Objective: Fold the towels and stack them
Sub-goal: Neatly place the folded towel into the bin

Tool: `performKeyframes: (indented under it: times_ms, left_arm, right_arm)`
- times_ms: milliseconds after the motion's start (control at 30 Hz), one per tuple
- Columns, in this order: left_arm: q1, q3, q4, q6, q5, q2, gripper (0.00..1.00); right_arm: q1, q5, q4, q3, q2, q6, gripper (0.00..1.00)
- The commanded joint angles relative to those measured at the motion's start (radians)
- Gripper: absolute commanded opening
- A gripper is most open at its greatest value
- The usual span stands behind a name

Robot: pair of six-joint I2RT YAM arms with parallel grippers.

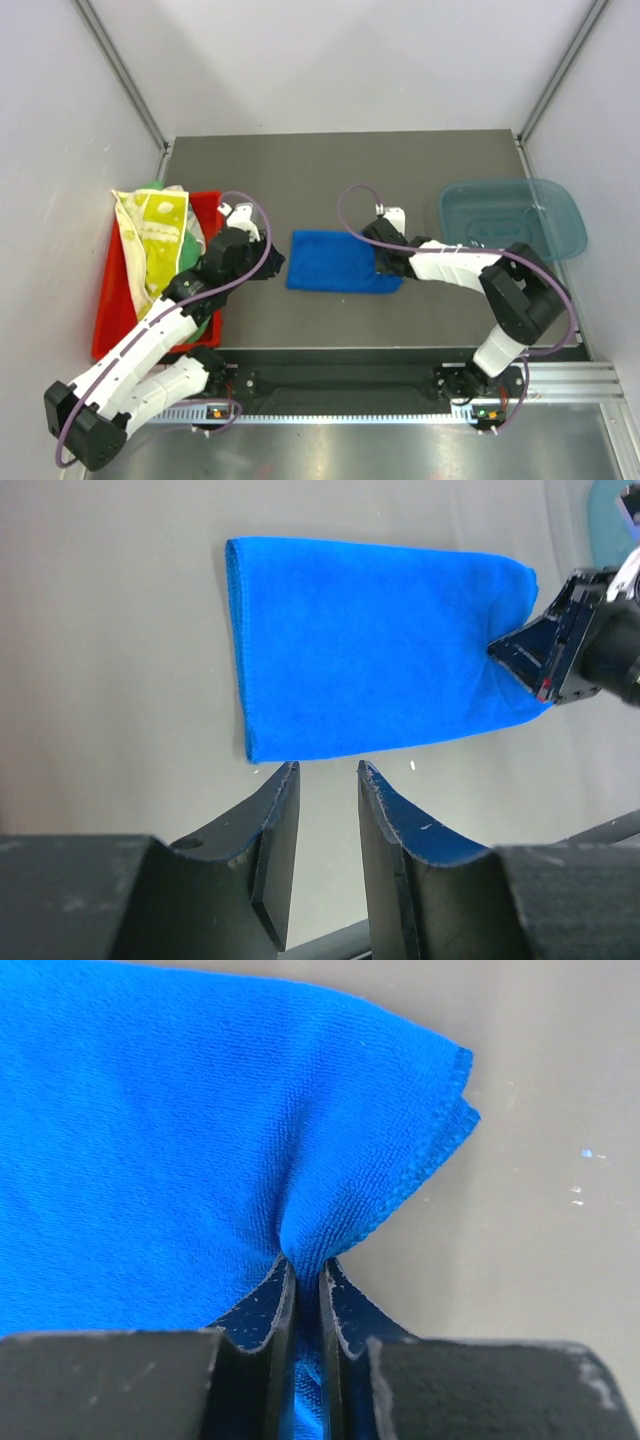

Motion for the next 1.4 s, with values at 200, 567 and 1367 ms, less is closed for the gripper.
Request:
performKeyframes:
  times_ms: [200, 567, 1367]
  left_arm:
    - [-0.004, 0.050, -0.075, 0.056, 0.033, -0.088, 0.34]
    - [-0.002, 0.145, -0.208, 0.134, 0.020, -0.122, 0.34]
    - [-0.004, 0.074, -0.170, 0.173, 0.059, -0.266, 0.40]
  right_arm:
    - [0.027, 0.271, -0.331, 0.224, -0.023, -0.158, 0.00]
    - [0.021, 0.507, -0.507, 0.382, 0.002, -0.250, 0.00]
    - [-0.425, 0.303, -0.328, 0.344, -0.191, -0.581, 0.00]
